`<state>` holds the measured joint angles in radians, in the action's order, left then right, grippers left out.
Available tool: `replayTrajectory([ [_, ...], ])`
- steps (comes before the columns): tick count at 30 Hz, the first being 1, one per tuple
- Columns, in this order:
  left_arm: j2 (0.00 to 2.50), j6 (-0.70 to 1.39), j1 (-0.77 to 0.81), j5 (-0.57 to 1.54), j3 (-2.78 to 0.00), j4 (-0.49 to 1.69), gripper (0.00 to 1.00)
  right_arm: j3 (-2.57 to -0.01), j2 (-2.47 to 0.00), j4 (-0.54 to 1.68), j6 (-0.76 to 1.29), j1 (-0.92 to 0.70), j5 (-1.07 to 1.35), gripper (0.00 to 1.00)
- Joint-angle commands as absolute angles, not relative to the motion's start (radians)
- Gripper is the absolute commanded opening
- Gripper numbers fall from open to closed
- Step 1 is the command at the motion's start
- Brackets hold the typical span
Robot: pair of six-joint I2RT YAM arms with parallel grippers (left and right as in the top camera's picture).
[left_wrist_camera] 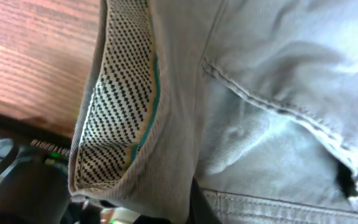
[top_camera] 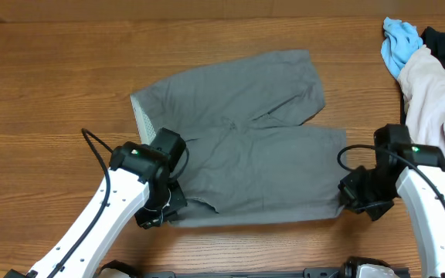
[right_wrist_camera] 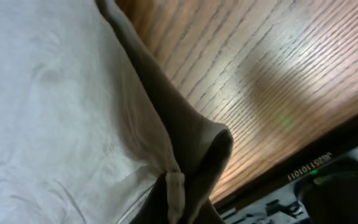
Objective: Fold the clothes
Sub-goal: 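Lift both leg hems and fold them up toward the waistband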
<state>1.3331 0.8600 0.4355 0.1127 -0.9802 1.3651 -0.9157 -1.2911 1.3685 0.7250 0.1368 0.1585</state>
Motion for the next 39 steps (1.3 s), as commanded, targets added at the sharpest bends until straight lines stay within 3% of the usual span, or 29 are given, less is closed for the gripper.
replayTrajectory([
  [1,1.287,0.841,0.48,0.097,-1.016,1.403,0.04,-1.018,-1.269,1.396,0.698,0.141,0.098,0.04],
  [9,1.161,0.943,0.588,0.091,-1.1,1.472,0.04,-1.234,-1.243,1.485,0.648,0.141,0.098,0.04],
  [16,1.108,0.951,0.593,-0.07,-1.235,1.489,0.04,-1.38,-1.26,1.467,0.594,0.106,0.099,0.04],
  [27,1.15,0.942,0.427,-0.196,-1.256,1.378,0.04,-1.642,-1.514,1.325,0.595,0.021,0.106,0.04],
  [33,1.174,0.915,0.315,-0.244,-1.255,1.238,0.04,-1.649,-1.612,1.163,0.621,-0.022,0.105,0.04],
  [39,1.295,0.916,0.307,-0.249,-1.251,1.166,0.04,-1.648,-1.702,1.025,0.62,-0.038,0.107,0.04],
])
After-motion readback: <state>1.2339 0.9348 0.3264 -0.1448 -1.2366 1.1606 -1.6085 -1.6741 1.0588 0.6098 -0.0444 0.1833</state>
